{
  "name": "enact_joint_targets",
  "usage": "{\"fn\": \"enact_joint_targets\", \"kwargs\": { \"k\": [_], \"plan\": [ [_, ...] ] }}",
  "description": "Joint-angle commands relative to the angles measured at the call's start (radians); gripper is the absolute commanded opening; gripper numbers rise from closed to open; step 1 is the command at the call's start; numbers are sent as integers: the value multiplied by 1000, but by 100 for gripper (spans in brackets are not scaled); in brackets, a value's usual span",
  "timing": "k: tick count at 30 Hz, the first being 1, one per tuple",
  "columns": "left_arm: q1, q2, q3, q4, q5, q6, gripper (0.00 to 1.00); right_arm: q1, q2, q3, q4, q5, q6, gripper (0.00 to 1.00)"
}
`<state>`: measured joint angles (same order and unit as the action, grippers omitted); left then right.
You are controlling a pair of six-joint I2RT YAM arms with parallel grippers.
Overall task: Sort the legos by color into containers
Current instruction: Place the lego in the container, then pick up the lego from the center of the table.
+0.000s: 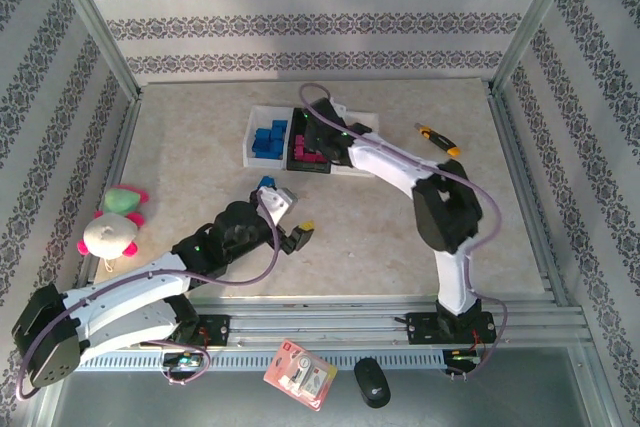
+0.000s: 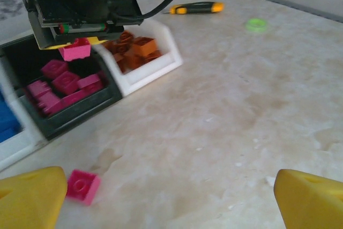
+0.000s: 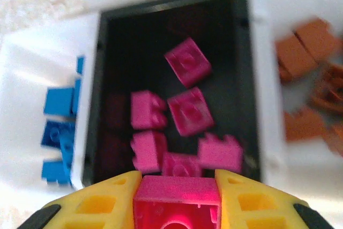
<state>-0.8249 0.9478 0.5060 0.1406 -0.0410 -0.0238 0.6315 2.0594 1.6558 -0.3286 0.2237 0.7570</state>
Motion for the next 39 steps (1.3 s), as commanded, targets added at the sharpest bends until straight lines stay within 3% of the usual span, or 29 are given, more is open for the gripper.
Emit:
{"fn": "enact_joint_targets", "kwargs": {
  "k": [1,7,15,22,32,39],
  "plan": [
    [19,-11,-11,-54,-71,-48,99,-9,84,106,-14,34,-100,30],
    [46,2,-5,-77,-87,-74,99,-25,185,228,-20,20,-146,32],
    [129,71,44,-120,-46,-160,99,-32,95,189,5,-34,-185,63],
    [196,252,212,-282,-30,-276,98,-29,-154,-37,102,-56,-246,69],
    [222,548,479,-583,-181,-654,91,-27,-546,-450,147,-12,-267,70],
    [222,718,641,-715,-201,-870,90,-53,-669,-630,141,48,-227,70]
  ]
}}
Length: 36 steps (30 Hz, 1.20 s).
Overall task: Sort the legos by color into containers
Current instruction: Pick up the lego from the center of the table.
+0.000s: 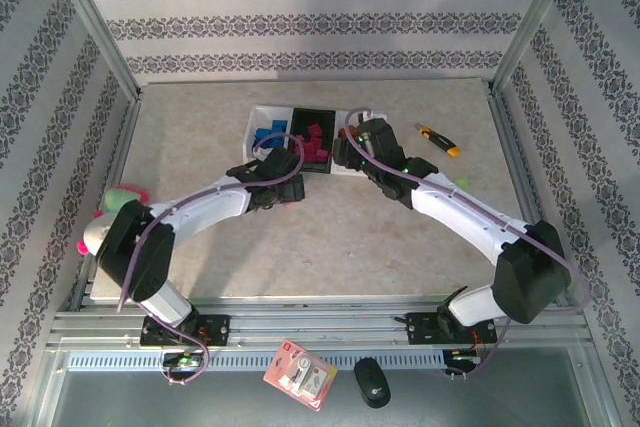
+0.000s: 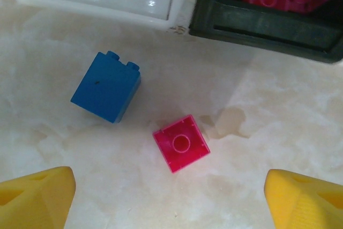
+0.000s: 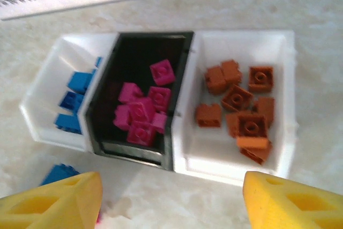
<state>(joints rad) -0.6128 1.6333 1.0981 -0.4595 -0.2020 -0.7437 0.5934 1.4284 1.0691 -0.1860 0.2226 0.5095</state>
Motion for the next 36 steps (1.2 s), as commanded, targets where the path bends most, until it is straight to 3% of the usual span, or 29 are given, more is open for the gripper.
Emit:
{"fn": "enact_joint_targets", "kwargs": {
  "k": [1,12,21,27,36],
  "plan": [
    [10,51,60,-114,-38,-169,90,-21,-50,-56,-2,50,27,70],
    [10,221,154,-93,32,-258,83,-59,-95,-85,-9,39,17,70],
    [10,251,135,-52,50,-279,55,-66,-103,-107,-6,40,43,70],
    [12,253,109,-41,67,-290,49,-70,-120,-130,-1,37,69,70],
    [15,231,95,-11,84,-277,31,-75,-166,-159,-5,40,86,69]
  ]
}}
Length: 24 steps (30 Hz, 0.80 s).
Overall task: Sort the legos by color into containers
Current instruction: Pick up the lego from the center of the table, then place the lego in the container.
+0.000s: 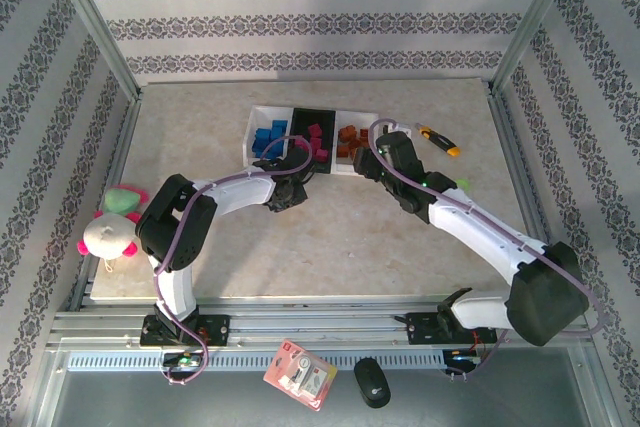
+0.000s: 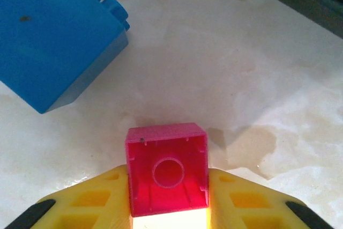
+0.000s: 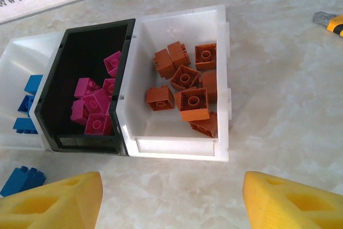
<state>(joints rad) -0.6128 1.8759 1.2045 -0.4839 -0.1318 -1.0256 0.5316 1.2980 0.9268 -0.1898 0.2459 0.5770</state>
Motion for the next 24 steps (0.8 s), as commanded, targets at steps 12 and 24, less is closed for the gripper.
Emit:
{"fn": "enact_joint_targets", "kwargs": {
  "k": [12,24],
  "plan": [
    [5,-106,135,47,19,293,31,-23,-109,-55,6,9,21,69],
    [60,237,585,-18,39,486,33,-27,-125,-78,8,-11,0,69]
  ]
}}
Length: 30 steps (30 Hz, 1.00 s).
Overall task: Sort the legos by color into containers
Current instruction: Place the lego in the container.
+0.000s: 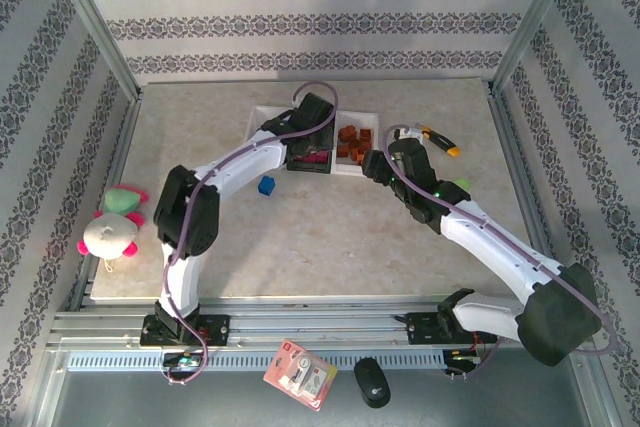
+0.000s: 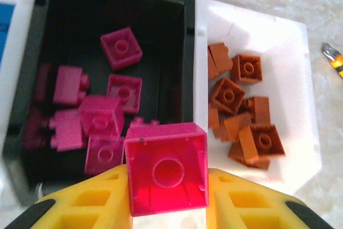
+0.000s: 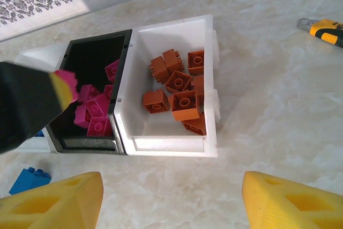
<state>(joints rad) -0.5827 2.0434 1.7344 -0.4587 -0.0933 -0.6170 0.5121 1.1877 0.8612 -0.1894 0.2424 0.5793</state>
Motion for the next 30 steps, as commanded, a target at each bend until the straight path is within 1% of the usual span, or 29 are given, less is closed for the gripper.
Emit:
{"fn": "enact_joint_targets", "kwargs": {
  "k": [1,5,7,8,11,14,17,19,22,25,27,30],
  "plan": [
    [37,99,89,-51,4,92,33,-8,-16,-14,7,-11,-3,69],
    [53,184,212,-112,17,132,36,-9,-12,-12,7,-21,-18,69],
    [54,190,242,-122,29,163,41,-8,-7,-7,8,-25,-35,69],
    [55,182,244,-122,31,173,45,-7,-2,-1,3,-25,-46,69],
    [54,133,225,-118,24,206,68,7,16,18,0,-32,-69,69],
    [55,57,164,-114,5,237,84,29,42,43,3,-38,-101,69],
    [55,-53,39,-73,8,299,93,62,74,70,11,-57,-151,69],
    [55,-140,-70,-41,37,375,99,87,96,86,25,-90,-197,70],
    [66,-259,-209,-41,123,504,99,132,124,102,53,-134,-272,71],
    [96,-337,-305,-76,121,553,99,176,153,114,72,-196,-325,74],
    [124,-356,-350,-106,118,599,99,204,171,111,95,-234,-357,76],
    [168,-363,-405,-130,127,647,99,253,198,105,131,-248,-392,79]
  ]
}}
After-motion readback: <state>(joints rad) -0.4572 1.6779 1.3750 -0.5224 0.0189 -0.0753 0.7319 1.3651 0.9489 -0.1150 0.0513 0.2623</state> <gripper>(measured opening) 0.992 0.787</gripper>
